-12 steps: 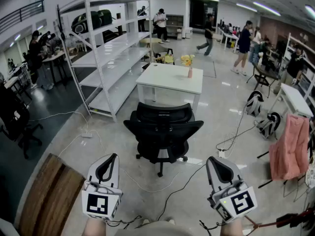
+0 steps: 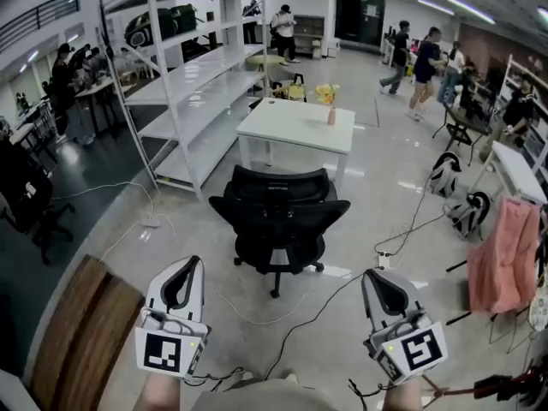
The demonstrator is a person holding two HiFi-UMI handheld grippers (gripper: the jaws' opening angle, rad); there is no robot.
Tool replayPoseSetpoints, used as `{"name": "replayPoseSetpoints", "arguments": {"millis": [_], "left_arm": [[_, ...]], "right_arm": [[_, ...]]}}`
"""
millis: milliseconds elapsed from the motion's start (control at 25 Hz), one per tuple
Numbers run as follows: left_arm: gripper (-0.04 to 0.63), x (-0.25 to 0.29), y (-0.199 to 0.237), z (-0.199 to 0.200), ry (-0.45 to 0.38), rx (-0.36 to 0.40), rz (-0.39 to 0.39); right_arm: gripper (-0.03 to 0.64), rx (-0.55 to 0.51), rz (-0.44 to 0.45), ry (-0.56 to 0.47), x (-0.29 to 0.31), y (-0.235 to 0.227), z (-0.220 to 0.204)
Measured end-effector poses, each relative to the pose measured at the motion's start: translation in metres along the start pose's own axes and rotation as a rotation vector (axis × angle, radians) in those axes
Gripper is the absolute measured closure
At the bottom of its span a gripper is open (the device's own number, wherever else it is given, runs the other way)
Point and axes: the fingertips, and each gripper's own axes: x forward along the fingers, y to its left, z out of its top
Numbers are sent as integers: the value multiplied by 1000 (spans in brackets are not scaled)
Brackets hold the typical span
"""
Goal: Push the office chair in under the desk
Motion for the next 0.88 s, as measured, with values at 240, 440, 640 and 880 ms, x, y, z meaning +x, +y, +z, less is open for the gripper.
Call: {"name": "replayPoseSetpoints", "arguments": {"millis": [240, 440, 640, 880], "left_arm": [[588, -1, -21, 3, 21, 30, 12], [588, 1, -36, -14, 95, 31, -15], [581, 11, -38, -16, 97, 59, -3], [565, 30, -45, -38, 135, 124, -33]], "right_arm": [[611, -3, 32, 17, -11, -13, -14], [609, -54, 63, 51, -8, -23, -20], [573, 4, 131, 52, 2, -36, -30], [572, -52, 153, 85, 22, -47, -46]]}}
